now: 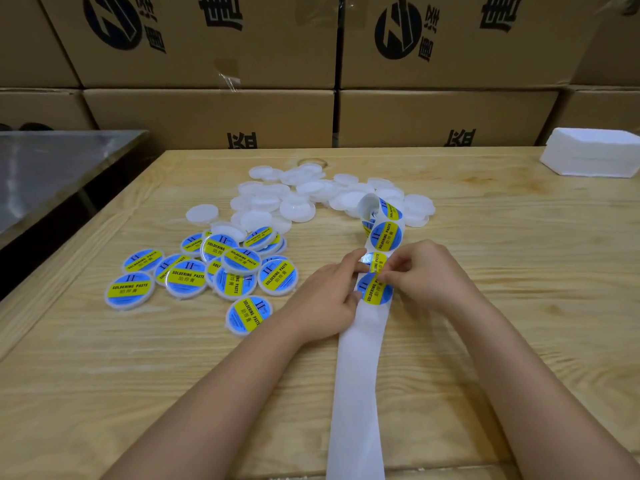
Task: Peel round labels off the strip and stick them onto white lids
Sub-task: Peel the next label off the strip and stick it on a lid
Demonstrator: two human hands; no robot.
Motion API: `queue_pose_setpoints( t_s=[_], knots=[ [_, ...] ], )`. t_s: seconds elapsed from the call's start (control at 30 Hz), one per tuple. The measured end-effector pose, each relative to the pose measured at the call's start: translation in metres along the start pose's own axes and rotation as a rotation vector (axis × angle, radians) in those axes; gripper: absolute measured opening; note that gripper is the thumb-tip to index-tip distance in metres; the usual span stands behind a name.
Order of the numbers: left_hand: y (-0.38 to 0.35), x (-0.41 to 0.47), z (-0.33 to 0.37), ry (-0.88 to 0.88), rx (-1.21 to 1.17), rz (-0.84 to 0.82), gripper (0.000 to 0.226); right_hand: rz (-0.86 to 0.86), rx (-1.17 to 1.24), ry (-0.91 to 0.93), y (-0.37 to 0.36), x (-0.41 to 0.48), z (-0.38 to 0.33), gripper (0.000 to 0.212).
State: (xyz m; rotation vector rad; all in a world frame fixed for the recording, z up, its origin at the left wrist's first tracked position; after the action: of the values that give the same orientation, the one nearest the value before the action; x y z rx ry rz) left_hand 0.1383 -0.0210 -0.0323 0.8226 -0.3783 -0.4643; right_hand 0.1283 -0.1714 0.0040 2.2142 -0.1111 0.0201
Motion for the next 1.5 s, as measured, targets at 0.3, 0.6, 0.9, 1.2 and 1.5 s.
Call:
queue_pose_setpoints(
  t_s=[0.3, 0.6, 0.9, 1.2, 1.5],
  knots=[
    [-0.001, 0.001, 0.005, -0.068, 0.109, -0.085, 0.070, -0.117, 0.439, -0.086, 0.018, 0.000, 0.018, 0.017],
    [-0.006, -0.003, 0.008, -0.170, 0.284, -0.184, 0.045, 0.121, 0.901, 0.021, 0.001, 0.012, 0.006, 0.013],
    [-0.001, -0.002, 0.010, -0.172, -0.021, -0.169, 0.036, 0.128, 1.128, -0.007, -0.025, 0.021, 0.007, 0.012],
    [0.047, 0.024, -0.008, 0.044, 0.331, 0.253, 0.040, 0.142, 1.090, 0.080, -0.026, 0.024, 0.010, 0.022],
    [0.079, 0.078, -0.072, 0.346, 0.602, 0.101, 0.064, 0.153, 1.183, 0.091, -0.025, 0.025, 0.011, 0.028]
  ],
)
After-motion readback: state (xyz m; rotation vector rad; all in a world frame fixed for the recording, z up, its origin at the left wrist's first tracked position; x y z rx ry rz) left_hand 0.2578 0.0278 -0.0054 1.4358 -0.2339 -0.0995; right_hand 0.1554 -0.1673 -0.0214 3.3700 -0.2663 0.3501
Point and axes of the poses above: each hand's wrist, its own x-axis towards the middle knuckle, its own y-axis out of the back of the hand, z = x × y, the point moved 4 cm from there along x, towards the middle knuckle, and after that the axes turned 2 degrees about -x, right-handed, at the moved point
